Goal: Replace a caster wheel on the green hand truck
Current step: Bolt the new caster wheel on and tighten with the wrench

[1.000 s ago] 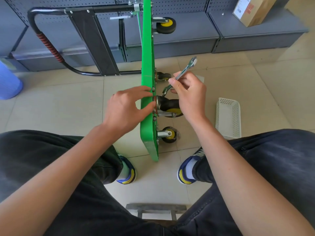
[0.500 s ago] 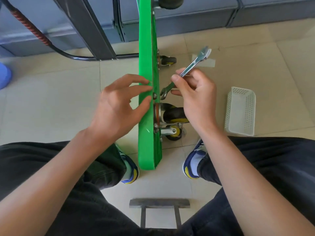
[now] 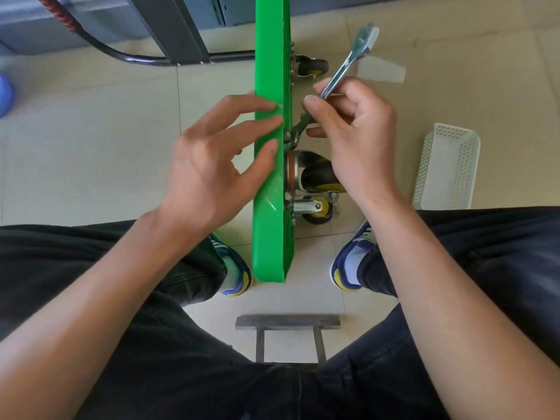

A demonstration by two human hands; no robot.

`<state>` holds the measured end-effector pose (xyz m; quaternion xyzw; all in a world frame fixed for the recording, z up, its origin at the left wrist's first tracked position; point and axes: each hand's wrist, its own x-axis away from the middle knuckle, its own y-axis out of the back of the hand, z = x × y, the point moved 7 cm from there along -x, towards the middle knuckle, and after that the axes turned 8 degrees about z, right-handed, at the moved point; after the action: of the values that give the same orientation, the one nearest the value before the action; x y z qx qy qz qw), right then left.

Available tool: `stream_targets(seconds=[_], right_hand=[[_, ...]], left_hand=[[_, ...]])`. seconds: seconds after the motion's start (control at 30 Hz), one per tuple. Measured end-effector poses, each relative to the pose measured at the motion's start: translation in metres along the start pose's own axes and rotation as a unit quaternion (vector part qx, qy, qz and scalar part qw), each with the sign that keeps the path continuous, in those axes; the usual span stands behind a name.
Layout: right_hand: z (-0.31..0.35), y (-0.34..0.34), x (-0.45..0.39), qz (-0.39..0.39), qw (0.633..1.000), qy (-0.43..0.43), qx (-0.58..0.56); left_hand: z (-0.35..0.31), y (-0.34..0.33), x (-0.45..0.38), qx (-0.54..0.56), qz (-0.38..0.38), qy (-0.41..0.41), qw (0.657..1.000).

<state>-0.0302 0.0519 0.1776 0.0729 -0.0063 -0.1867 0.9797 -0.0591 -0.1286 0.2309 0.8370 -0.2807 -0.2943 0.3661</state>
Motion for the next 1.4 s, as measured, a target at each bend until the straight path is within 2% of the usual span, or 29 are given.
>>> stream_targets(seconds=[0.37,0.57,0.87,1.1,1.4], right_hand=[[-0.012,-0.002,-0.01,0.019,0.999,-0.03,0.003],[-0.016,-0.012,-0.018,0.08,0.994,-0.043,0.054],[-0.026,-0.015,-0.033,0.085,0.99,-0.069,0.086],[-0.051,-0.021,-0.055,0.118,0.976,-0.181,0.039],[-0.09,-0.03,-0.056,0.169,0.923,-0.342,-0.054]], left_hand=[[-0.001,0.002,-0.004,-0.003,-0.014,0.019,1.0],[-0.002,0.001,-0.005,-0.008,-0.027,0.026,0.999],[0.0,0.001,-0.006,-0.009,-0.035,0.027,0.999],[-0.002,0.001,-0.006,-0.008,-0.044,0.03,0.999],[-0.001,0.001,-0.007,-0.016,-0.046,0.031,0.998]])
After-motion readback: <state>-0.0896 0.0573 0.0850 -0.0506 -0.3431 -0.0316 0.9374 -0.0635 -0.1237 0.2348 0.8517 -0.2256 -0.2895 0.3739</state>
